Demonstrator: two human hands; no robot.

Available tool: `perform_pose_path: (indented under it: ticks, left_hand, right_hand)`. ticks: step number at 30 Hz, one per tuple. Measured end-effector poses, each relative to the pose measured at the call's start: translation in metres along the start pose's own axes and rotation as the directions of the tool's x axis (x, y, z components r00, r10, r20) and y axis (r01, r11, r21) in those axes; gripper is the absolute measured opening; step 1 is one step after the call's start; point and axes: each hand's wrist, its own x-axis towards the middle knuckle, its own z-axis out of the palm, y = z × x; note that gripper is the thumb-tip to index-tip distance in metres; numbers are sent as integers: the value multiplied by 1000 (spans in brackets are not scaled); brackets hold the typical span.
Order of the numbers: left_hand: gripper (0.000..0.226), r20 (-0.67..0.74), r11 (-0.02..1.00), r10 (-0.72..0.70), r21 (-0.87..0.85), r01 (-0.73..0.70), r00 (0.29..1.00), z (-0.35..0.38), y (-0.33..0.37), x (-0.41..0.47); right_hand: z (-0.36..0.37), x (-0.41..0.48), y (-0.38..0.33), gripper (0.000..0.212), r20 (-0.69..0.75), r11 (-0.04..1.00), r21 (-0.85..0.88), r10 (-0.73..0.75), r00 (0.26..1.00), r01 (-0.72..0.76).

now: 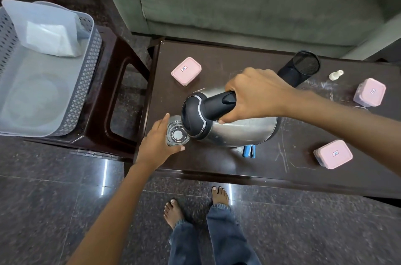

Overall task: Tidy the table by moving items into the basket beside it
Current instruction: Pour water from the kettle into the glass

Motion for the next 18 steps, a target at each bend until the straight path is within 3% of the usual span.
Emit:
perform_pose_path:
  ticks: [18]
  left_hand:
    - [103,-36,991,34,128,-29,999,-5,4,-3]
  right_hand:
    - [2,7,-3,51,-31,1000,-29,6,999,-7]
